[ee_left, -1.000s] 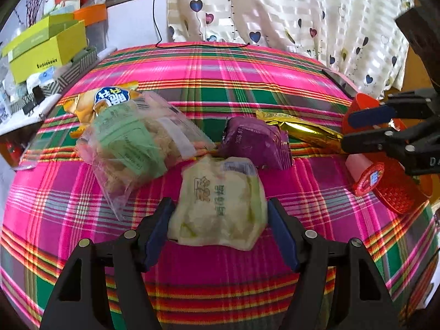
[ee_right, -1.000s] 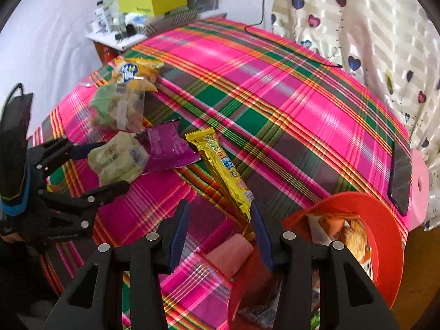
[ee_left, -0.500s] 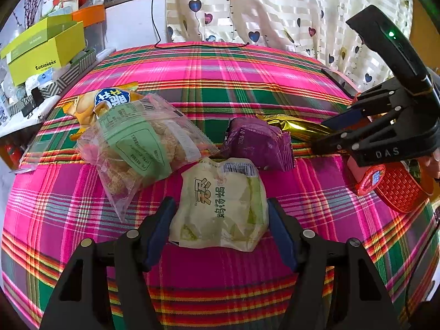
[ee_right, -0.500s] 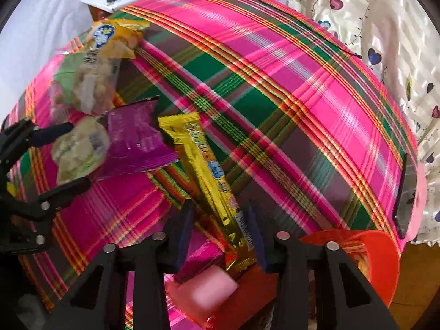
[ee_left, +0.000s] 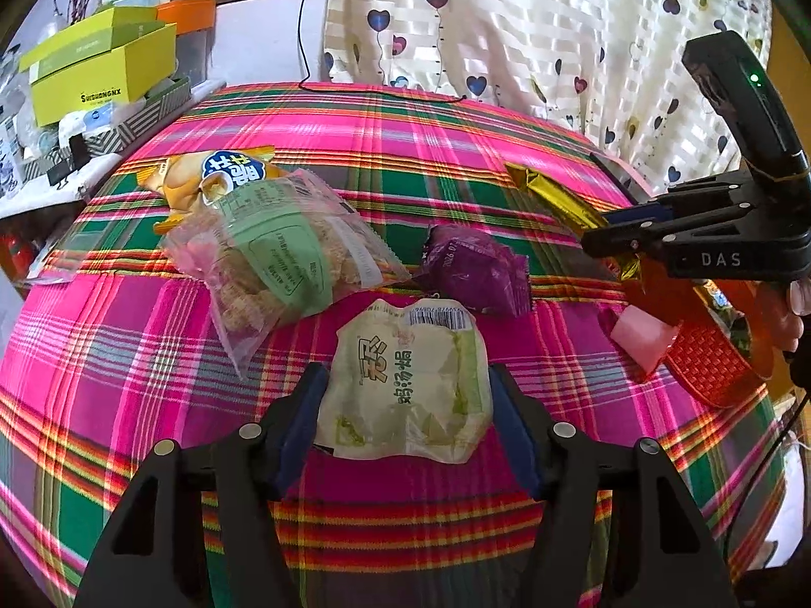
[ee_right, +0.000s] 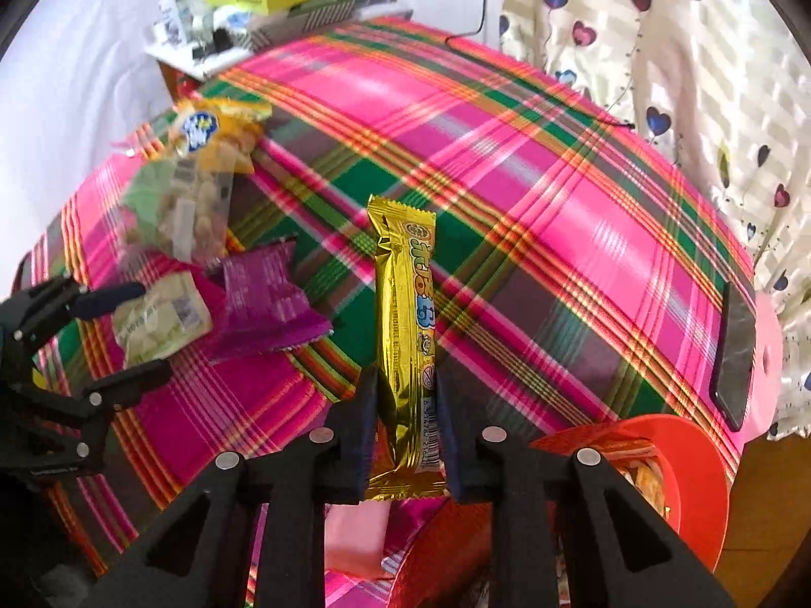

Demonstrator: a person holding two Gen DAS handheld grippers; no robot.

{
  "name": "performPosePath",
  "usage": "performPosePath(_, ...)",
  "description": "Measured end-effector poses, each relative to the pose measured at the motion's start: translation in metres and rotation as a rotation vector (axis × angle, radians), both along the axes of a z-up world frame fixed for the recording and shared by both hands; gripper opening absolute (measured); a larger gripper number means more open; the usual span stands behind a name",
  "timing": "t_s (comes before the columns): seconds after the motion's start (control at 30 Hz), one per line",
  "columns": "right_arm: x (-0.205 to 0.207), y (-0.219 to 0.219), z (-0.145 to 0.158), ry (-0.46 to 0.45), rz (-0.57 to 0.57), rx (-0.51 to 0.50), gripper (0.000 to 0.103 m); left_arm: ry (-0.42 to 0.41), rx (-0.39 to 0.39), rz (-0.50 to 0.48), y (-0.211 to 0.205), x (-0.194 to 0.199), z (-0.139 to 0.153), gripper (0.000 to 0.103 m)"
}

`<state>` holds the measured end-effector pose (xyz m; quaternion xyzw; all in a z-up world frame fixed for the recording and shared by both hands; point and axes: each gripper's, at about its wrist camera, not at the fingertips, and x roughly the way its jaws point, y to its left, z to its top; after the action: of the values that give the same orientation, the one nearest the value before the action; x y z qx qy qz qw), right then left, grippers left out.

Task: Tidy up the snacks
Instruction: 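Grasp the gold snack bar with the right gripper while the left gripper holds the white-green packet, then carry the gold bar and white-green packet over the red basket with both grippers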

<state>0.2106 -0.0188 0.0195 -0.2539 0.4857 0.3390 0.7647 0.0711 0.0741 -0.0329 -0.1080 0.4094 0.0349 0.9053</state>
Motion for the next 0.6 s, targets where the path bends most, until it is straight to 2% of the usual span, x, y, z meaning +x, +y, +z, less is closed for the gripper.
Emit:
performPosePath(0.3, -0.024, -0.016, 0.028, -0.038, -0.046, 0.123, 0.020, -0.037, -0.016, -0.001, -0.007, -0.013, 0.015, 0.064)
performPosePath(0.6, -0.070, -0.036, 0.043, -0.062, -0.099, 0.234, 0.020, -0.088, -0.027, -0.030, -0.024, -0.030, 0.037, 0.064)
